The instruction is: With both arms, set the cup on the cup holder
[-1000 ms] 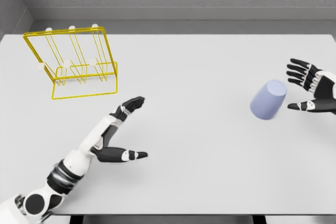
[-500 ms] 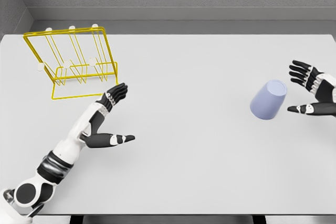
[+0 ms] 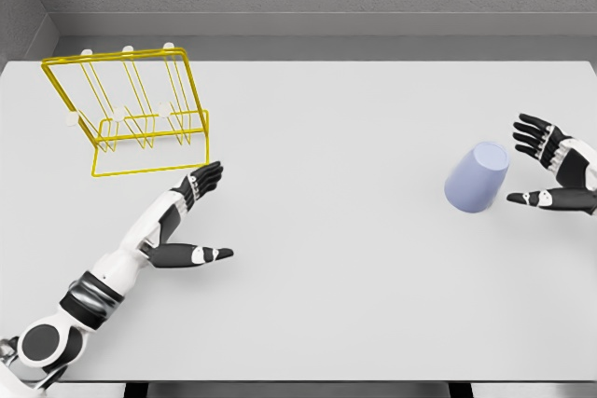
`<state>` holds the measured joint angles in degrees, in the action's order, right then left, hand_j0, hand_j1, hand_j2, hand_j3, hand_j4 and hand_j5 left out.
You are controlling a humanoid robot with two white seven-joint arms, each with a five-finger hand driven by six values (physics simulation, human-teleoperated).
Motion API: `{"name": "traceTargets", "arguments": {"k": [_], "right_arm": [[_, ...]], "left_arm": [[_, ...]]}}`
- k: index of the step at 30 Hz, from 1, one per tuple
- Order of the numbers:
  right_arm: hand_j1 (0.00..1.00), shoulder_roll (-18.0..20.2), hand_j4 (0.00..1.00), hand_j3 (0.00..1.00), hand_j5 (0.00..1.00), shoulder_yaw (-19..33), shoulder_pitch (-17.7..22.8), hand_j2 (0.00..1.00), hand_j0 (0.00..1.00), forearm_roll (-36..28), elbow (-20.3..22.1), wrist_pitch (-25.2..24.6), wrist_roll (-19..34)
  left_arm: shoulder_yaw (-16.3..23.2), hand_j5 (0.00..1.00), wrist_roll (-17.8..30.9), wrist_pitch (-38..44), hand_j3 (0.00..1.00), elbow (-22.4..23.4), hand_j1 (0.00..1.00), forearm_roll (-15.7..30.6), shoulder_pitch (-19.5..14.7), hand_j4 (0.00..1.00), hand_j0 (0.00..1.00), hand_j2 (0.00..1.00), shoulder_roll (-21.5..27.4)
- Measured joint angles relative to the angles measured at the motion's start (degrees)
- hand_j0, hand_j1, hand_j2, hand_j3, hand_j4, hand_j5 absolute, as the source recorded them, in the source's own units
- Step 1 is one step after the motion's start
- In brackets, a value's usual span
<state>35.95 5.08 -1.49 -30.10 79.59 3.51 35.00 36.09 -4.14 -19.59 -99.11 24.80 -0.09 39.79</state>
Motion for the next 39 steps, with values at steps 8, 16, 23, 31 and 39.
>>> {"name": "traceTargets", "arguments": {"k": [8, 16, 23, 31, 39], "right_arm": [[1.0, -2.3, 1.0, 1.0, 1.0, -0.1, -0.1, 1.0, 1.0, 2.7, -1.0, 1.6, 0.0], [1.0, -3.1, 1.0, 1.0, 1.0, -0.2, -0.5, 1.0, 1.0, 3.6, -1.1, 1.8, 0.0], [1.0, -3.4, 1.0, 1.0, 1.0, -0.7, -0.6, 1.0, 1.0, 3.9, -1.1, 1.8, 0.0], [1.0, -4.6, 1.0, 1.0, 1.0, -1.2, -0.7, 1.0, 1.0, 5.7, -1.1, 1.8, 0.0], [1.0, -5.1, 1.0, 1.0, 1.0, -2.3, -1.2, 1.0, 1.0, 5.9, -0.7, 1.9, 0.0]], "left_arm": [[-1.3, 1.0, 3.1, 4.5, 1.0, -0.8, 1.0, 0.4, -0.2, 1.0, 1.0, 1.0, -0.2], [-2.7, 1.0, 5.2, 5.1, 1.0, -0.8, 1.0, 0.2, 0.4, 1.0, 1.0, 1.0, -0.1], [-4.9, 1.0, 5.5, 5.0, 1.0, -0.8, 1.0, 0.7, 2.5, 1.0, 1.0, 1.0, -0.6], [-6.5, 1.0, 5.6, 4.8, 1.0, -0.9, 1.0, 0.8, 2.6, 1.0, 1.0, 1.0, -2.1], [-7.2, 1.0, 5.6, 3.8, 1.0, -1.0, 1.0, 0.9, 4.0, 1.0, 1.0, 1.0, -2.3]]}}
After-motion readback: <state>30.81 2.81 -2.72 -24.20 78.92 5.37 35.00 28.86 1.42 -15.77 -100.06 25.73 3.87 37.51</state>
